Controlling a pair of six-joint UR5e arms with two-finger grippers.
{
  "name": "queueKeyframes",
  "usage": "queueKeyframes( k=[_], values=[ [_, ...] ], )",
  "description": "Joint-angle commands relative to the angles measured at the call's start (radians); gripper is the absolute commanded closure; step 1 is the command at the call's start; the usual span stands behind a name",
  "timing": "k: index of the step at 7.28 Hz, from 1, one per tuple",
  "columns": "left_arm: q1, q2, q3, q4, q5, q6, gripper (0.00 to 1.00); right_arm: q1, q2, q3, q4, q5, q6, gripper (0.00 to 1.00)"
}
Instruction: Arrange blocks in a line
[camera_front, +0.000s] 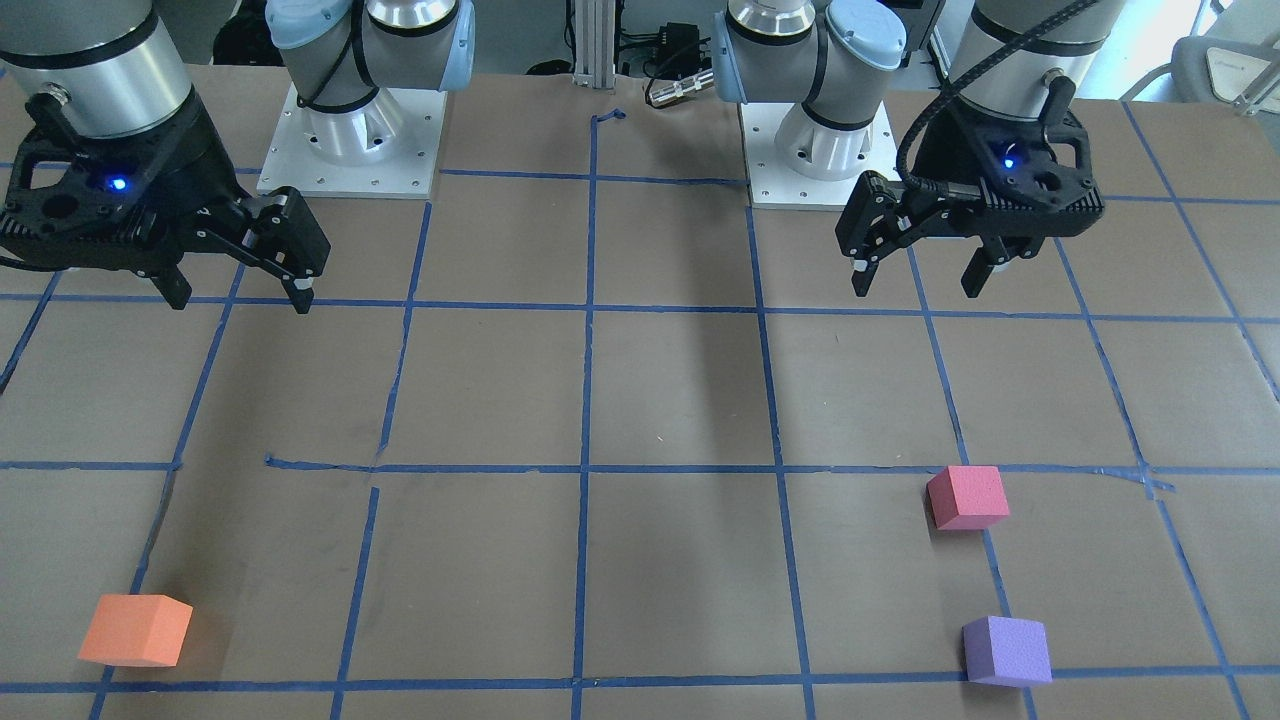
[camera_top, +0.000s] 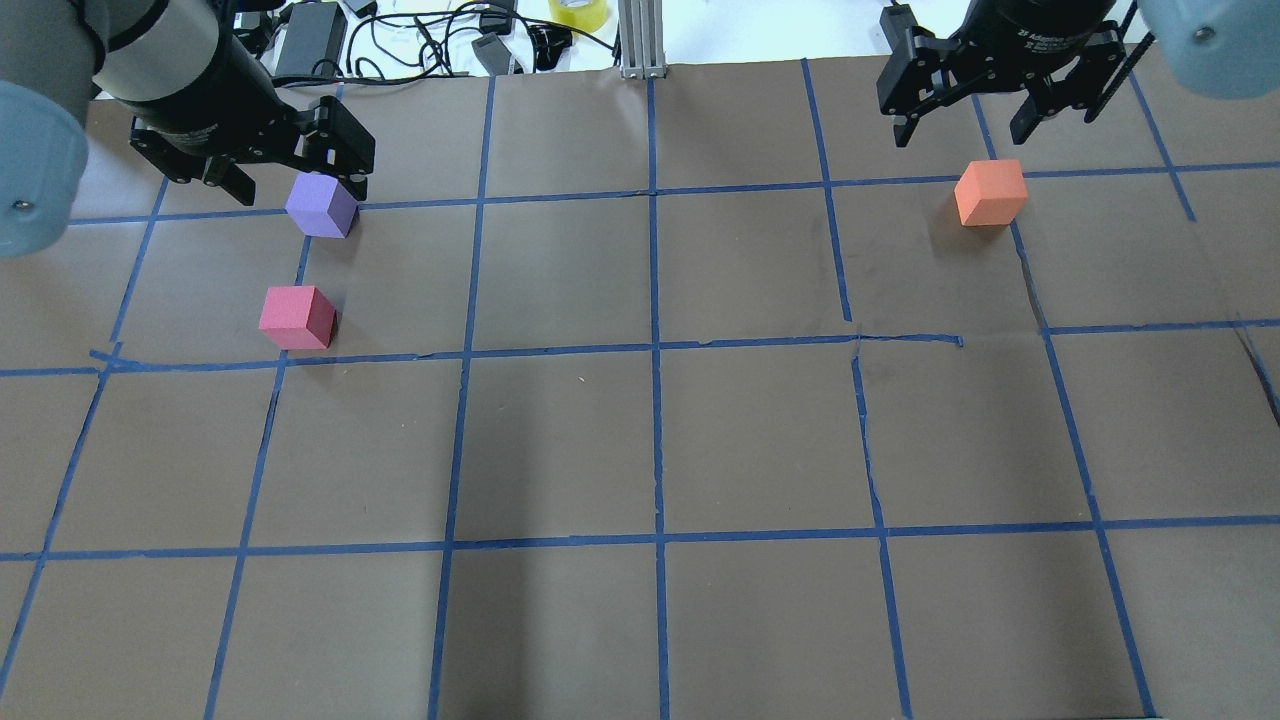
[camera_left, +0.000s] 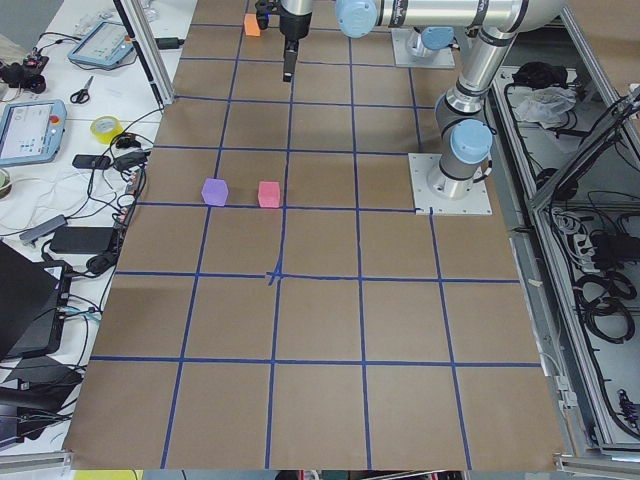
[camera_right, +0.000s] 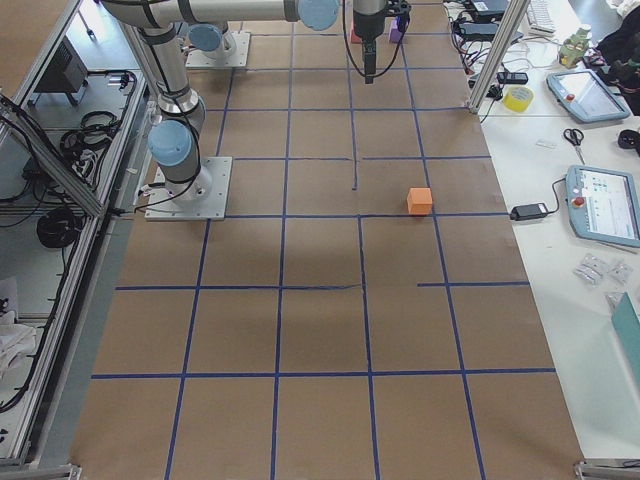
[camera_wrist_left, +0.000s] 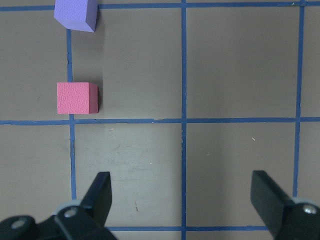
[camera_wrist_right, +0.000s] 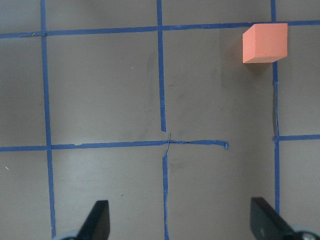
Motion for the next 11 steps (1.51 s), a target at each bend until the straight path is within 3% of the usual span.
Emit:
queueKeyframes(
  k=[1,5,11],
  values=[
    [0.002,-0.001,-0.006,0.002,-0.001,0.002,0.0,0.001,0.001,0.001,0.001,-0.001,-0.004,0.0],
    [0.0,0.005,-0.006,-0.077,0.0,0.0,0.0,-0.003,0.002,0.001,-0.004,-0.001,-0.004,0.0],
    [0.002,0.0,-0.014,-0.077,-0.006,0.002,0.0,0.001,0.001,0.004,0.007,-0.007,-0.004,0.0]
  ],
)
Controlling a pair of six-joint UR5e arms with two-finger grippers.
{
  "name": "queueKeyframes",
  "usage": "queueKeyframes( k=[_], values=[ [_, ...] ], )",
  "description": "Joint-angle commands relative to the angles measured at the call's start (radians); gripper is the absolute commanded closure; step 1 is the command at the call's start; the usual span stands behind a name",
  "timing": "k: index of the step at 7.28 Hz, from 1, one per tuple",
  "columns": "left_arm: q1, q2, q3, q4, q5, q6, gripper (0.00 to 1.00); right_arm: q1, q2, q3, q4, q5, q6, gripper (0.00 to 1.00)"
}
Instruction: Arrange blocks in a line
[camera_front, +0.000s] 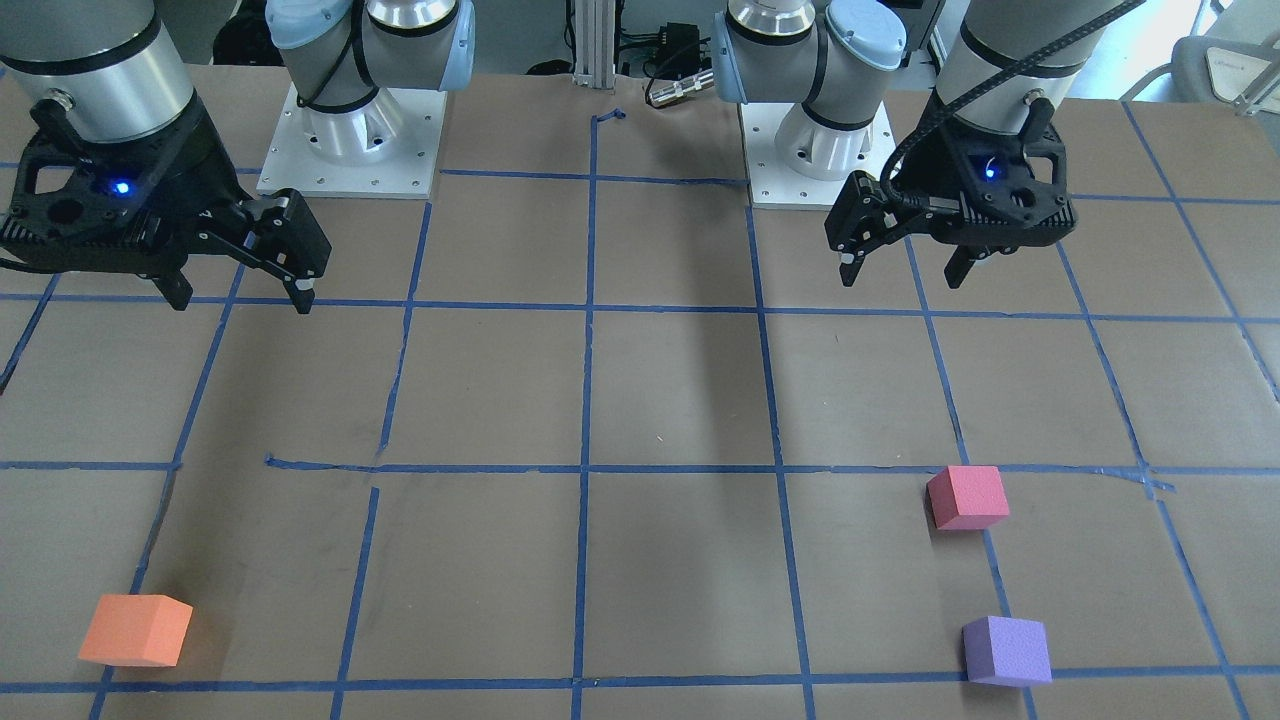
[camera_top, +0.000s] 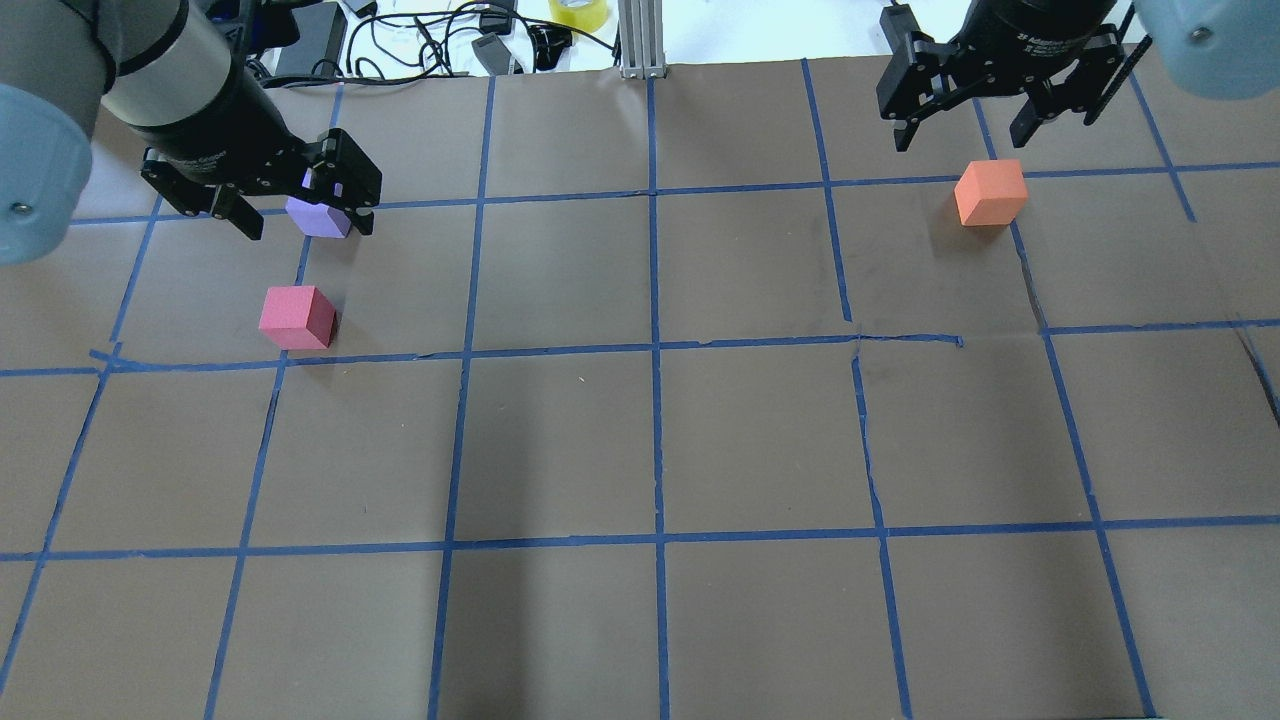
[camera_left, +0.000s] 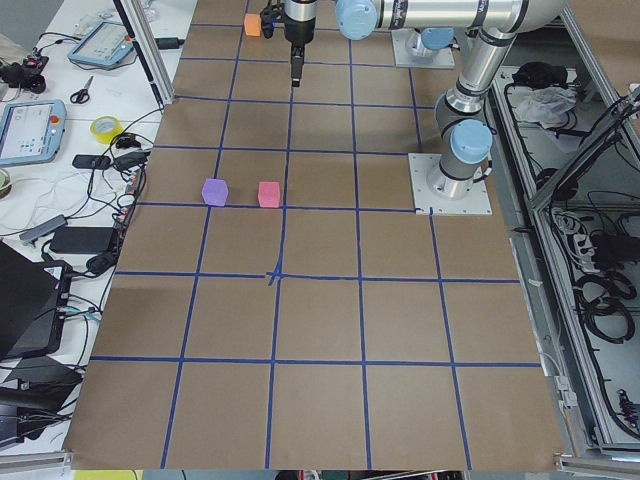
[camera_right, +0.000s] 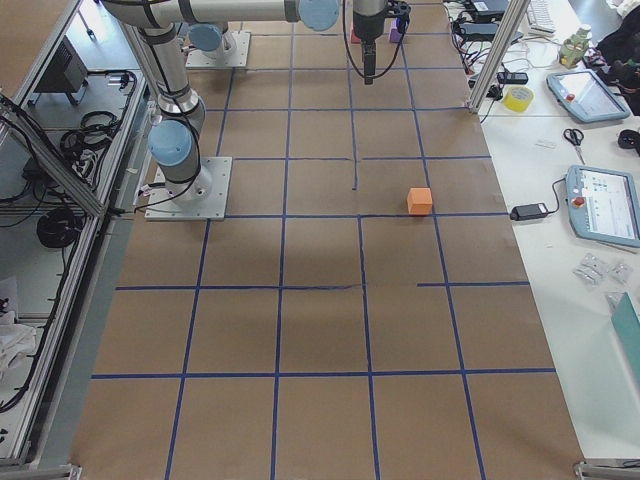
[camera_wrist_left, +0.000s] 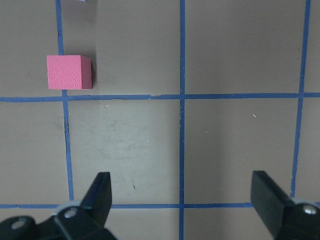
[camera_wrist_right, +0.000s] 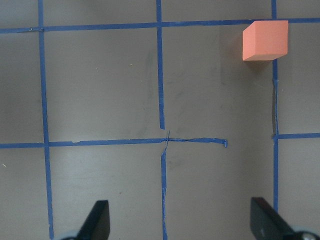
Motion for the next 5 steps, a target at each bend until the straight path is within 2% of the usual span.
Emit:
queueKeyframes(
  k=[1,3,4,5],
  values=[
    [0.0,0.004,0.001,-0.001,0.001,0.0,0.0,0.0,0.013,0.017,0.0,-0.009,-0.003,0.0],
    [0.0,0.002,-0.001,-0.001,0.001,0.0,0.0,-0.023,0.12,-0.045,-0.049,-0.024,-0.005,0.0],
    [0.0,0.002,-0.001,-0.001,-0.001,0.0,0.0,-0.069,0.206,-0.109,-0.048,-0.064,-0.017,0.0],
    [0.0,0.002,-0.002,-0.001,-0.001,0.0,0.0,-0.103,0.313,-0.18,-0.065,-0.061,-0.04,0.0]
  ],
)
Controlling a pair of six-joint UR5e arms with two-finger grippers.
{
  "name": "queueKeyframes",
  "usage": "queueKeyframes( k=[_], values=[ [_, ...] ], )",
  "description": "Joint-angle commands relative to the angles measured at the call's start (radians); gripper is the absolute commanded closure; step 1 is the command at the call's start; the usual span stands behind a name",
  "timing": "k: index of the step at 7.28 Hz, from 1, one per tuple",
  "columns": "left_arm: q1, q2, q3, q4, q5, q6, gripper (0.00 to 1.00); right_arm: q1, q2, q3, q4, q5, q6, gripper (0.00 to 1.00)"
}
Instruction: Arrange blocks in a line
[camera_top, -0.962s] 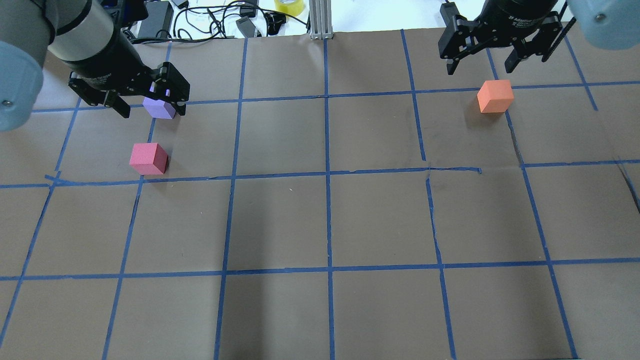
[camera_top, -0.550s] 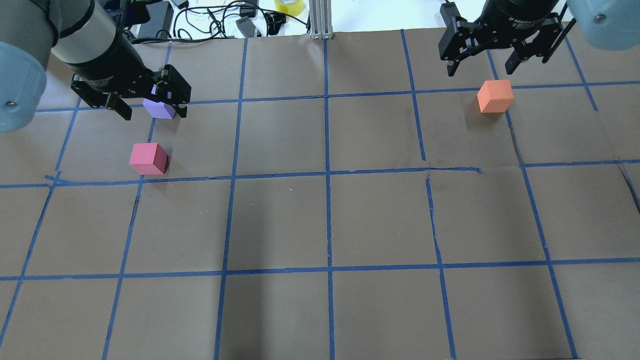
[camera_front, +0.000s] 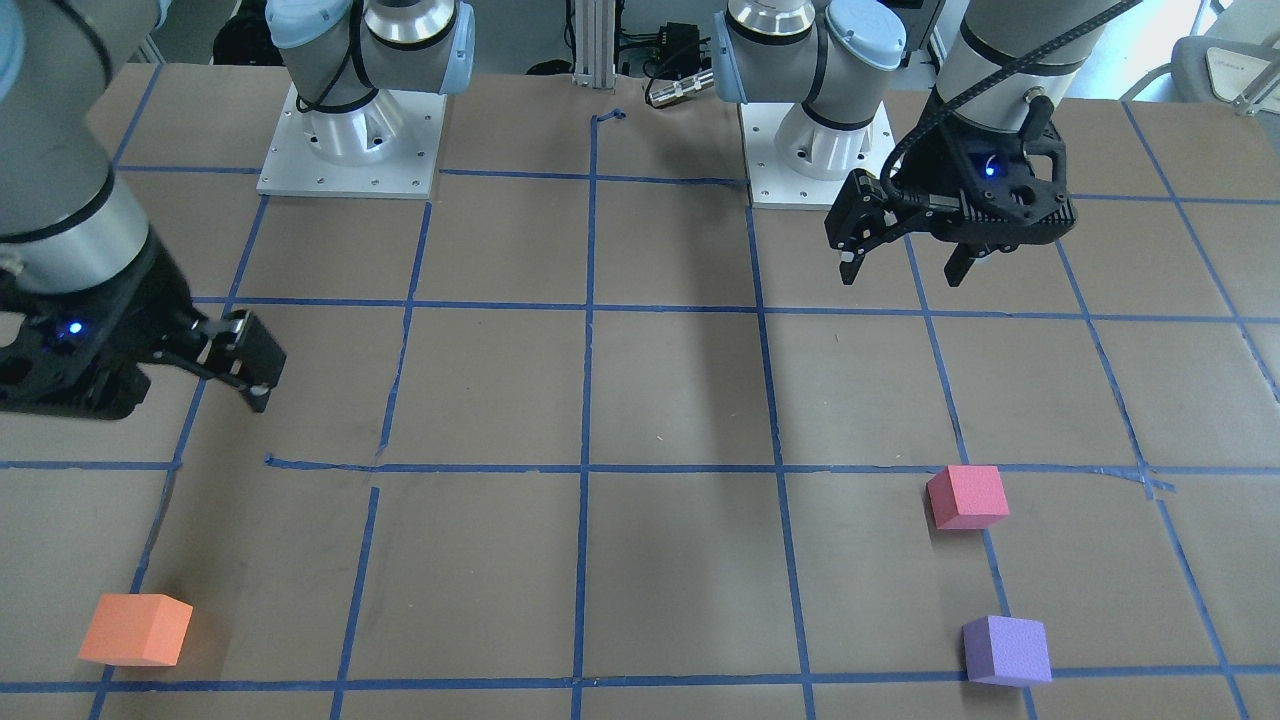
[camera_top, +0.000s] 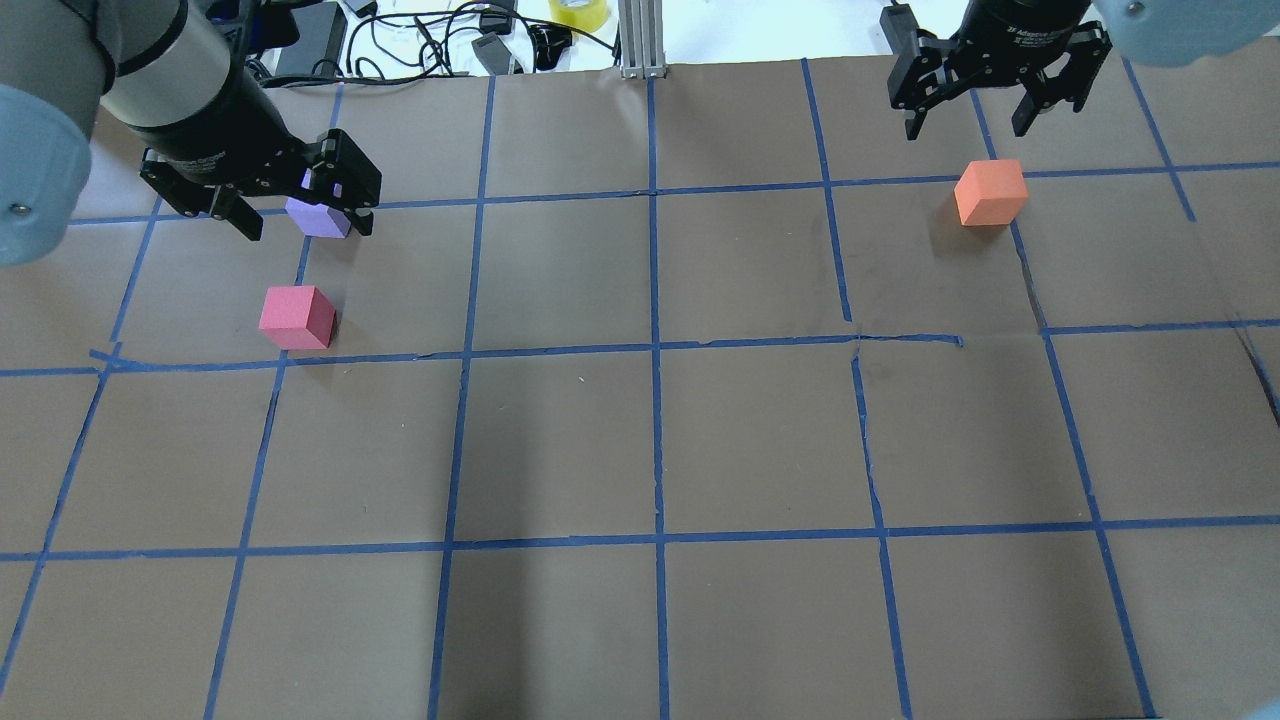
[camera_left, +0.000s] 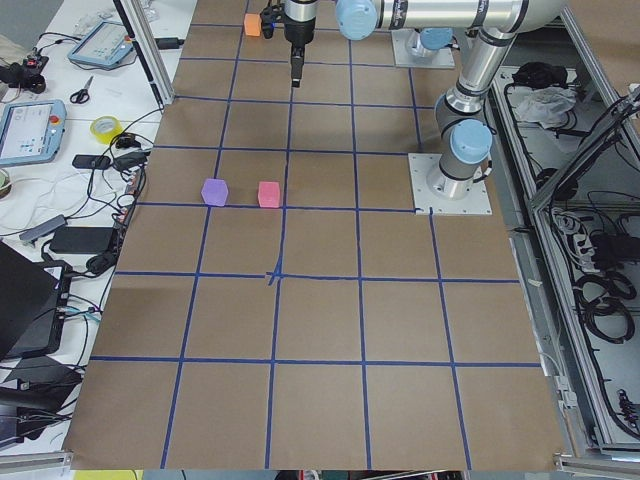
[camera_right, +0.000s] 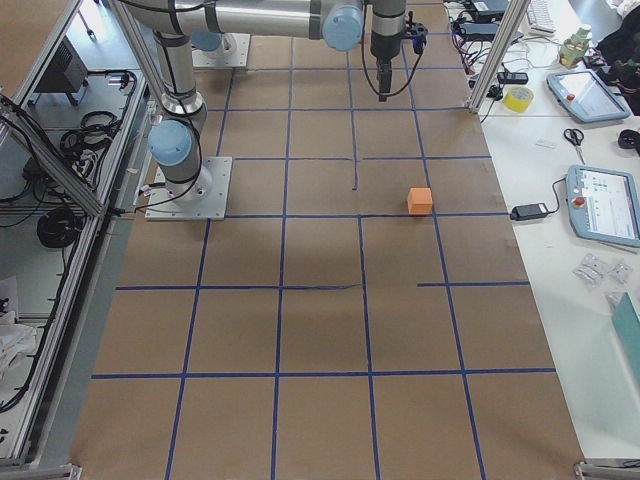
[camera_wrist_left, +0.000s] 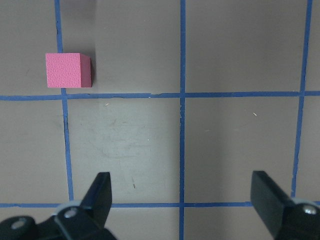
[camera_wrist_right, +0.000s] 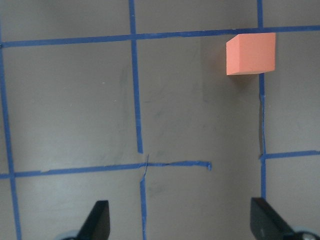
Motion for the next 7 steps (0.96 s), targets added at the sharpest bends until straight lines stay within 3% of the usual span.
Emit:
queueKeyframes(
  k=[1,3,4,7],
  values=[
    [0.0,0.0,-0.001,0.0,-0.001,0.0,0.0,-0.068,0.248,-0.168,-0.036,-0.02,-0.027,0.0],
    [0.0,0.0,-0.001,0.0,-0.001,0.0,0.0,-0.111,0.426,-0.28,-0.046,-0.017,-0.136,0.0],
    [0.0,-0.002,-0.001,0.0,-0.001,0.0,0.0,-0.143,0.462,-0.285,-0.102,-0.014,-0.169,0.0],
    [0.002,-0.002,-0.001,0.0,0.001,0.0,0.0,-0.172,0.514,-0.279,-0.118,-0.004,-0.246,0.0]
  ],
)
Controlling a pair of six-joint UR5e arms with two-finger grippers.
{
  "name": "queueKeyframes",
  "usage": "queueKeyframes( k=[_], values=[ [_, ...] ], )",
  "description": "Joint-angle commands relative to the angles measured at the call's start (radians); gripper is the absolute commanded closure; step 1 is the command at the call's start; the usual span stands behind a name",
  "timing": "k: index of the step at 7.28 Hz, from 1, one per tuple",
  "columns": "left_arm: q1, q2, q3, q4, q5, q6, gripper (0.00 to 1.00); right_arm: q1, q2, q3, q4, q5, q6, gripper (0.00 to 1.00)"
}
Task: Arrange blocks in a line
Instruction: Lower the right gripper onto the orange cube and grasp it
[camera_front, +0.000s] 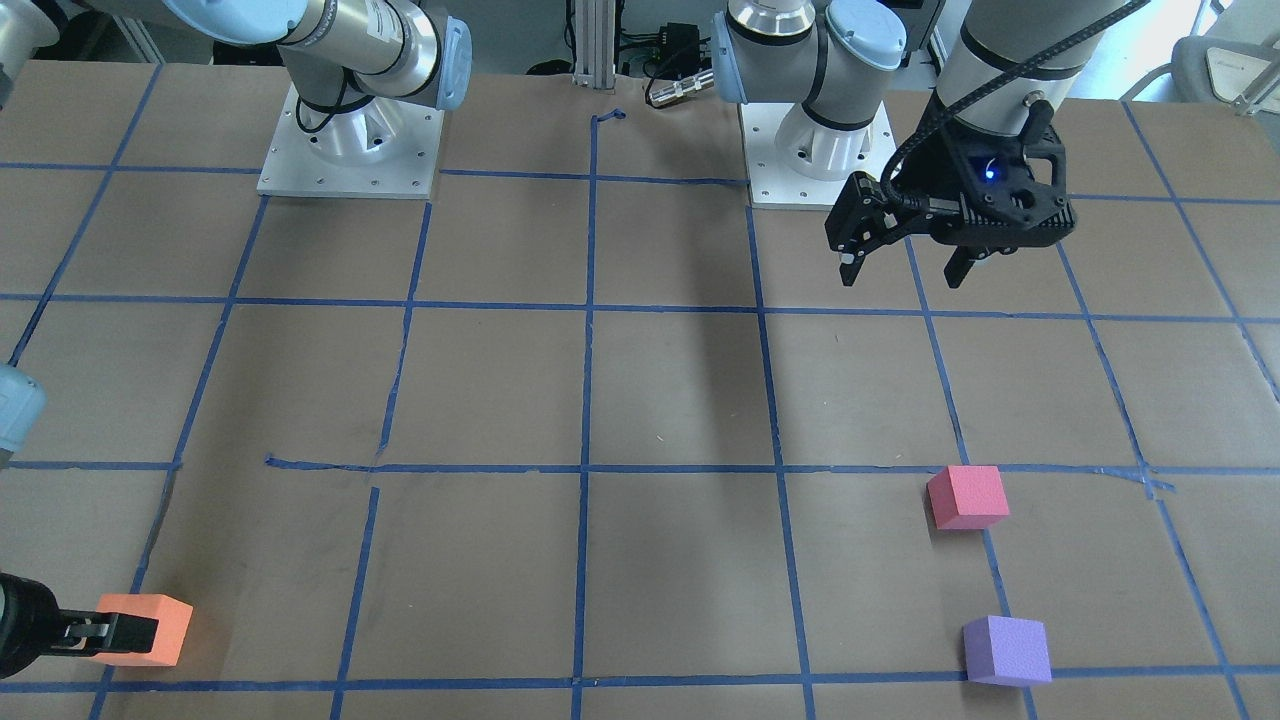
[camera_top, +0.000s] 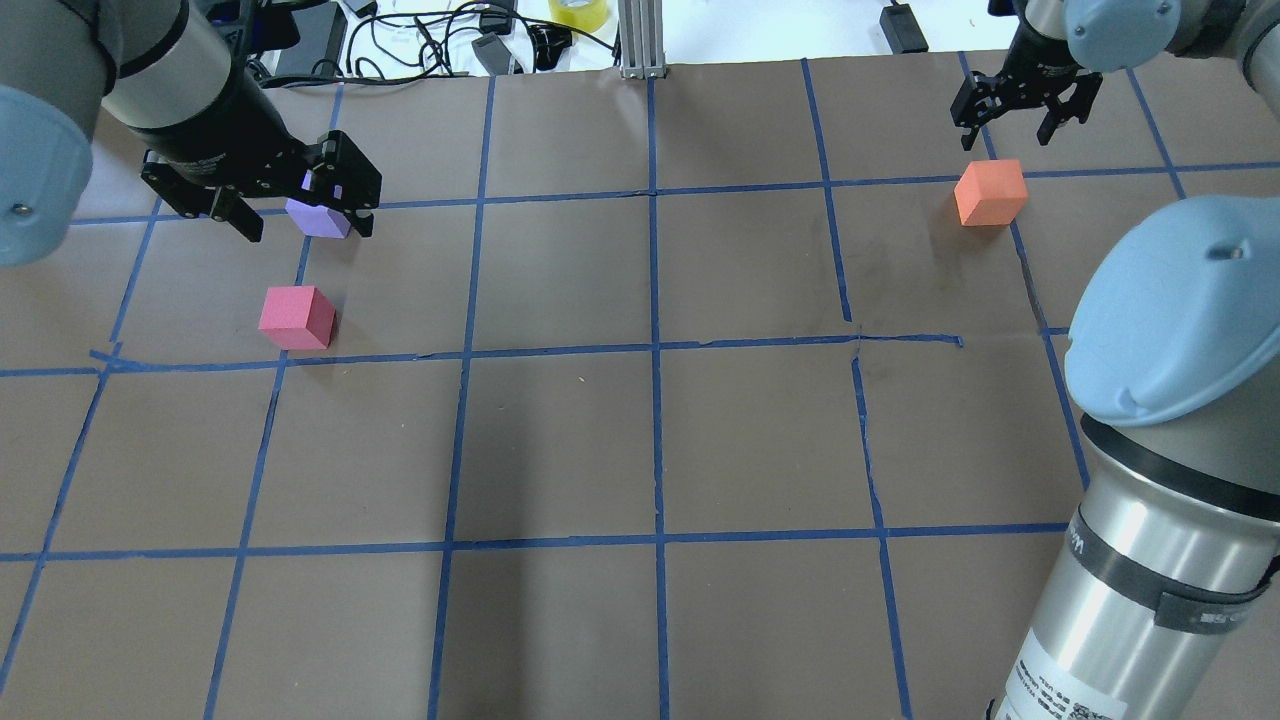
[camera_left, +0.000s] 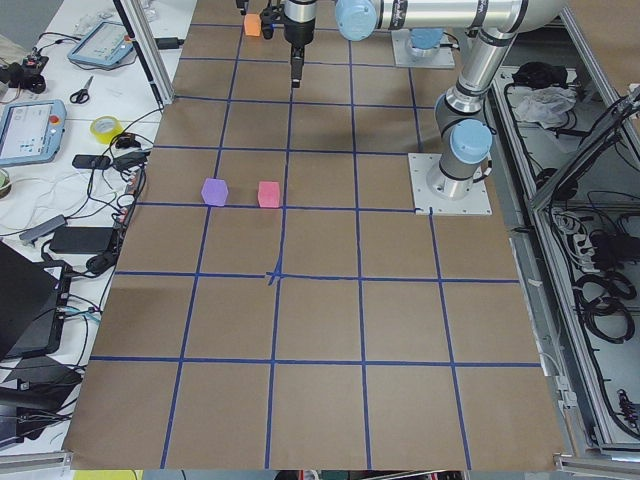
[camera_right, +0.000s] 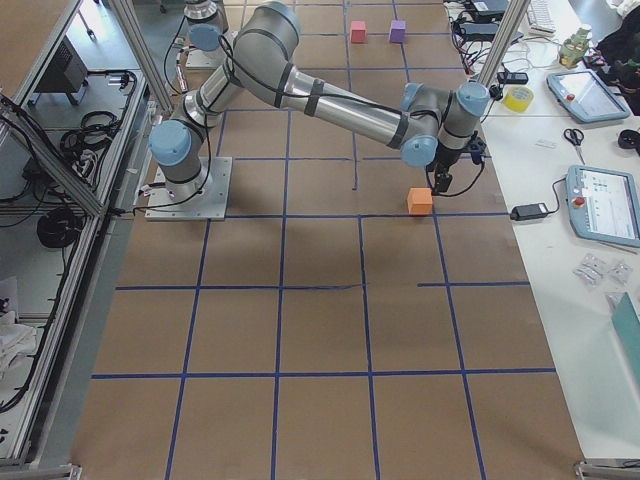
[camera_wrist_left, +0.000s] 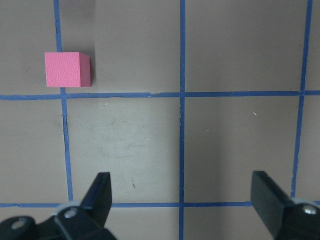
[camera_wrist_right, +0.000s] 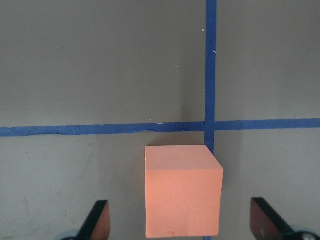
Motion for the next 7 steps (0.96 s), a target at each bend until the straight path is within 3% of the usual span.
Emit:
queueKeyframes(
  k=[1,3,4,6,7],
  values=[
    [-0.001,-0.002,0.0,0.002,-0.001,0.0,0.0,-0.006,0.04,0.002,-0.004,0.001,-0.022,0.0],
    [-0.001,0.0,0.0,0.002,-0.001,0.0,0.0,-0.006,0.06,0.011,-0.009,0.0,-0.054,0.04],
    [-0.001,-0.002,0.0,0.002,0.001,0.0,0.0,-0.006,0.065,0.015,-0.007,0.0,-0.06,0.12],
    [-0.001,0.0,0.0,0.0,0.001,0.0,0.0,-0.006,0.054,0.021,-0.007,-0.002,-0.059,0.37],
    [-0.001,0.0,0.0,0.002,0.004,0.0,0.0,-0.003,0.049,0.012,-0.012,0.001,-0.054,0.44]
  ],
)
